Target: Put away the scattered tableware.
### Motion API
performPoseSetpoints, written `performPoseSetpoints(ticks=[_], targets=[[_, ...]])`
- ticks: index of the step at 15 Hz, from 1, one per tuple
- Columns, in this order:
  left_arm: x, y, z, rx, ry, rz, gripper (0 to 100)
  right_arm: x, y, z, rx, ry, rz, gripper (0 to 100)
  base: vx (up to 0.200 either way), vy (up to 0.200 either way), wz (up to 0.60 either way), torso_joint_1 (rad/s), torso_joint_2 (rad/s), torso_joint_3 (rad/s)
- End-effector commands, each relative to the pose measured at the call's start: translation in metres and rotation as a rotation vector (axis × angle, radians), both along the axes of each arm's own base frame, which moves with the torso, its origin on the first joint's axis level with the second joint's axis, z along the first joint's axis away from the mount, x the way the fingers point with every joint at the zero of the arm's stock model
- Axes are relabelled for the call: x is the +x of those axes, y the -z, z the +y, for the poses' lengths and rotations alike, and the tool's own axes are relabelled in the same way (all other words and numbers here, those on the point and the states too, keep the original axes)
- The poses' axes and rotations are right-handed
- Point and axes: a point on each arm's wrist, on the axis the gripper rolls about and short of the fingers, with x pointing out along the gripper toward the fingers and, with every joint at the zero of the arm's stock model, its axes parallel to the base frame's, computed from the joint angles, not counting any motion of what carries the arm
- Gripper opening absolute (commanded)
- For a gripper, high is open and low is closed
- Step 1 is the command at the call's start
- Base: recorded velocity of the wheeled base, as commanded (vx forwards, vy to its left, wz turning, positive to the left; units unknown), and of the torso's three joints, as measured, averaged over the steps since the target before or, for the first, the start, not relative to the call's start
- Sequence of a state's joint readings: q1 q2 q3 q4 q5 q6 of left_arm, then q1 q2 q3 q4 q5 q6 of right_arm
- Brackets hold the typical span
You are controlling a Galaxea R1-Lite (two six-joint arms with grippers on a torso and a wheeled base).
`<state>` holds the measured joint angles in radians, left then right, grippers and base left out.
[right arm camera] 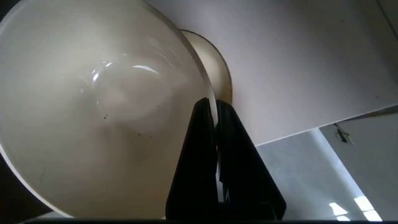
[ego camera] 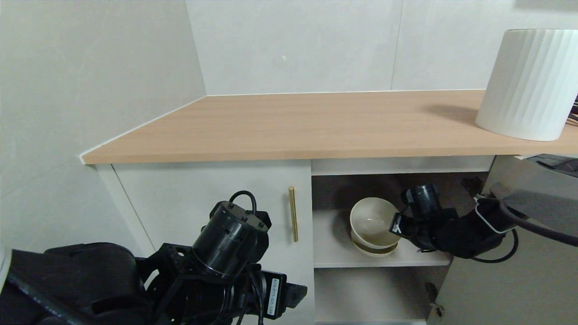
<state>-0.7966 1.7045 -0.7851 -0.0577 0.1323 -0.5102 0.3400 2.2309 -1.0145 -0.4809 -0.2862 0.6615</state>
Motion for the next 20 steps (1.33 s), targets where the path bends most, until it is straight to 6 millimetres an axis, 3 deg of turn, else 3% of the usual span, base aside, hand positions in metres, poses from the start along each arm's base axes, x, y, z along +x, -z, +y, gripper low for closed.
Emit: performPoseSetpoints(ticks=[1,20], targets=[[0.000,0.000,0.000,-0.001,-0.001,0.000,100,0.004,0.006,-0.002,-0.005,0.008,0.008,0,0.000,0.000,0.00,0.000,0.00,0.000],[-0.001,-0.003,0.001,-0.008,-0.001,-0.007,100,0.016,0.023,-0.004,-0.020,0.016,0.033,0,0.000,0.000,0.00,0.000,0.00,0.000]])
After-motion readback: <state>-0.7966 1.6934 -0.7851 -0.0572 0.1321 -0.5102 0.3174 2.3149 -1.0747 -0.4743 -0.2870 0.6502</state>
